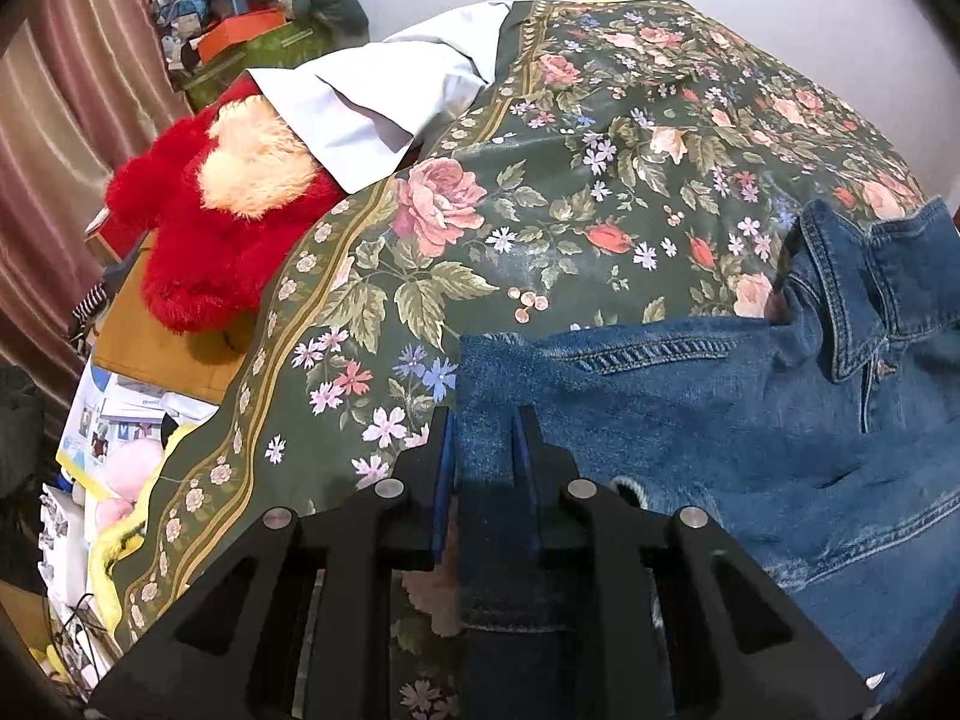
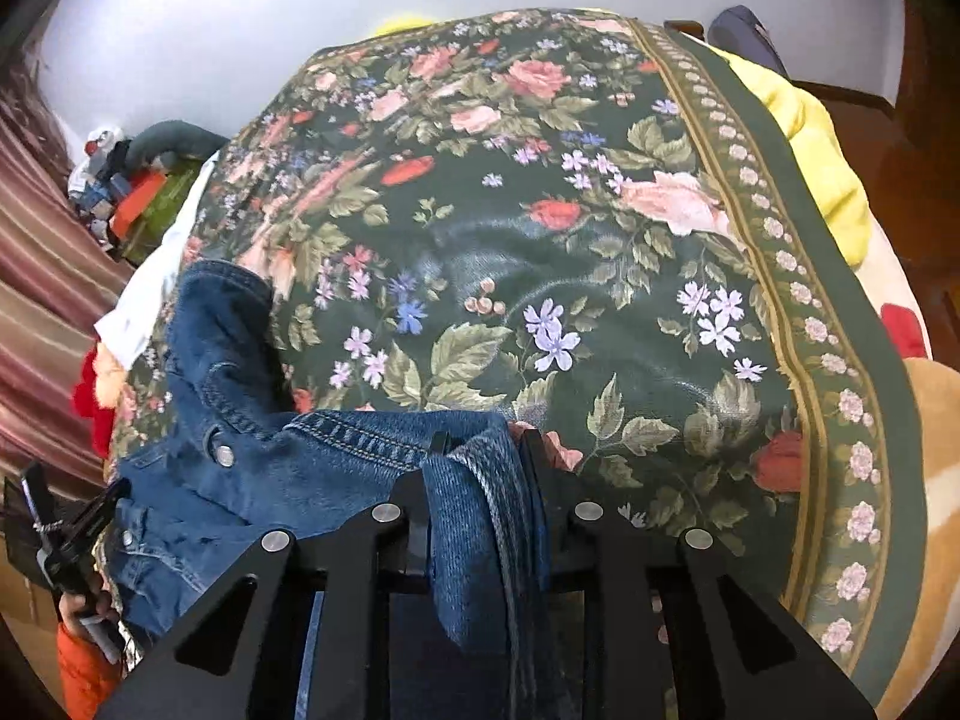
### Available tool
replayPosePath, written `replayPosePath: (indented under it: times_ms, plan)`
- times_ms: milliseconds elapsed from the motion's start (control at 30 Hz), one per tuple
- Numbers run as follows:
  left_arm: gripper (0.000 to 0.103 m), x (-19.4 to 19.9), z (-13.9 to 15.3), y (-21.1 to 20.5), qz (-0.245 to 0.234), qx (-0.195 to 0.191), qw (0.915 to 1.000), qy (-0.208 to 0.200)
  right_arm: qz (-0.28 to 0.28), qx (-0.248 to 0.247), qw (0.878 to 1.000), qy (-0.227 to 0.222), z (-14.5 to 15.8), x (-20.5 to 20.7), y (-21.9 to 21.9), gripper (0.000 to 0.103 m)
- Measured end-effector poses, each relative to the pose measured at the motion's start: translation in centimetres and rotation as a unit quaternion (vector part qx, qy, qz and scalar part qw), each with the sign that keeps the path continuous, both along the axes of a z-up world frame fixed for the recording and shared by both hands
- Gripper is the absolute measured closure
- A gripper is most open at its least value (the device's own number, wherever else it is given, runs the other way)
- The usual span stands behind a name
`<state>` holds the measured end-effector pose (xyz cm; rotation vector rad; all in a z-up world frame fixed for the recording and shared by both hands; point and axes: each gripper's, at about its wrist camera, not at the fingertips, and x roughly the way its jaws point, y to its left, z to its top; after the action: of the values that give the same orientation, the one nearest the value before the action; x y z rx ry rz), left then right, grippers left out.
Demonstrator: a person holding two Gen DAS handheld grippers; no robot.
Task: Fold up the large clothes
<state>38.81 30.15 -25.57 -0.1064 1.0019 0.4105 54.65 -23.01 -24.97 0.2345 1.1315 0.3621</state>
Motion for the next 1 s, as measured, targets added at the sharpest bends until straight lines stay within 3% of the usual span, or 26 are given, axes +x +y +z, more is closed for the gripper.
replayPosePath:
  times_ms: [133, 200, 333, 400, 467, 600, 667, 767, 867, 1000]
  plan:
    - [0.078, -0.4, 0.5, -0.5, -0.011, 0.002, 0.9998, 0.013, 0.007, -0.017, 1.000, 0.004, 0.3, -0.8, 0.0, 0.083]
    - [0.068, -0.8, 1.1, -0.9, -0.018, 0.009, 0.9995, 0.023, 0.014, -0.037, 0.999, 0.019, 0.6, -1.2, 0.0, 0.083]
    - [0.061, -2.8, 3.4, -2.3, -0.035, 0.031, 0.9988, 0.012, 0.026, -0.067, 0.997, 0.012, 2.5, -2.9, 0.1, 0.083]
    - [0.041, -4.3, 4.9, -3.0, -0.039, 0.024, 0.9989, -0.009, 0.033, -0.085, 0.996, -0.006, 4.2, -4.4, 0.2, 0.083]
    - [0.035, -5.3, 5.6, -3.6, -0.044, 0.018, 0.9986, -0.023, 0.042, -0.095, 0.994, -0.022, 5.5, -5.9, 0.3, 0.083]
    - [0.031, -6.7, 4.9, -5.7, -0.062, 0.007, 0.9979, -0.018, 0.071, -0.073, 0.995, -0.020, 6.5, -9.1, 0.7, 0.083]
    - [0.030, -6.9, 3.1, -6.8, -0.071, -0.002, 0.9974, 0.009, 0.086, -0.071, 0.994, -0.010, 6.3, -10.7, 1.1, 0.083]
    - [0.029, -7.0, 0.5, -7.6, -0.068, 0.021, 0.9962, 0.050, 0.124, -0.086, 0.988, 0.016, 4.6, -12.8, 2.3, 0.083]
    - [0.027, -8.0, 0.0, -7.3, -0.059, 0.004, 0.9971, 0.048, 0.141, -0.118, 0.983, 0.018, 3.2, -14.6, 2.5, 0.083]
    - [0.027, -10.1, 0.6, -6.6, -0.038, -0.011, 0.9981, 0.048, 0.130, -0.105, 0.985, 0.034, 3.7, -16.1, 0.6, 0.083]
